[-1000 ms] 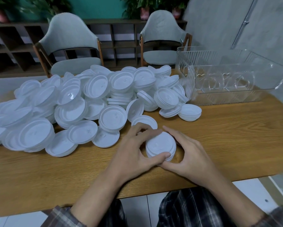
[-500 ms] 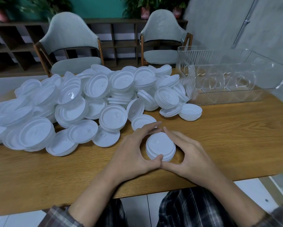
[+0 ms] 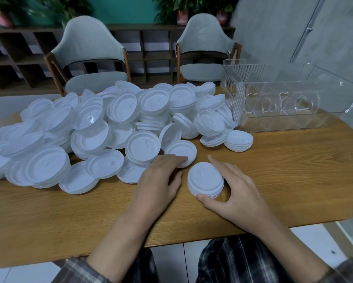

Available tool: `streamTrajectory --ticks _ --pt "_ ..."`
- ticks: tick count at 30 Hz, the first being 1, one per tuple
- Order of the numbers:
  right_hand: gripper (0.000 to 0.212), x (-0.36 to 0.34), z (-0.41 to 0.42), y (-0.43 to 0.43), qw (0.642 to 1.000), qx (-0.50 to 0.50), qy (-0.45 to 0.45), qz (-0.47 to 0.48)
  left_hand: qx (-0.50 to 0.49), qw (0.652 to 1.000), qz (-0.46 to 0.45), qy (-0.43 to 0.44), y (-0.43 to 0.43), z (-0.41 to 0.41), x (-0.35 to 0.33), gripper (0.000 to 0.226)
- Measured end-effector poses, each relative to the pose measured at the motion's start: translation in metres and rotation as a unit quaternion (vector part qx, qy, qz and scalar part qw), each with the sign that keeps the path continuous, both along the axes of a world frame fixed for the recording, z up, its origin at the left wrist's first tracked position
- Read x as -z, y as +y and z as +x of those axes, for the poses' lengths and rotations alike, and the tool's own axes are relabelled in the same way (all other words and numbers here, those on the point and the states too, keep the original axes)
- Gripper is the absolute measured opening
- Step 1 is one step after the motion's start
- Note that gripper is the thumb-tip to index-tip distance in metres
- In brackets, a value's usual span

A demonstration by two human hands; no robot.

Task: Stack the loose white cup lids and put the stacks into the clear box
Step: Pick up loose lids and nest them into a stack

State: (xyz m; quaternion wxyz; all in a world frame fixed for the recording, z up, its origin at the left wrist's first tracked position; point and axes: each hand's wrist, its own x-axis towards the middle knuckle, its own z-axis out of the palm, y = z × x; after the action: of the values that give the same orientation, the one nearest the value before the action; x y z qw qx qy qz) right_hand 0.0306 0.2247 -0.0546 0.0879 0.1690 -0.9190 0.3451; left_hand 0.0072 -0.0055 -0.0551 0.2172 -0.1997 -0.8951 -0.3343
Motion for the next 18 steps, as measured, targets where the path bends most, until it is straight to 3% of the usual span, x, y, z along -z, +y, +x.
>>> streamTrajectory --ticks 4,10,18 --pt "0.089 -0.001 0.002 0.0 1.0 0.009 0.002 -0.004 -0.023 0.999 -0.026 0.022 0.003 -0.001 0.003 0.028" --pt "0.087 -0.002 0.002 -0.001 1.0 0.009 0.006 -0.008 -0.024 0.998 0.058 0.031 0.003 0.003 -0.004 0.019" --pt "0.085 -0.005 0.001 -0.001 1.0 0.006 0.012 -0.027 -0.047 0.985 0.152 0.071 0.007 0.008 -0.014 0.024"
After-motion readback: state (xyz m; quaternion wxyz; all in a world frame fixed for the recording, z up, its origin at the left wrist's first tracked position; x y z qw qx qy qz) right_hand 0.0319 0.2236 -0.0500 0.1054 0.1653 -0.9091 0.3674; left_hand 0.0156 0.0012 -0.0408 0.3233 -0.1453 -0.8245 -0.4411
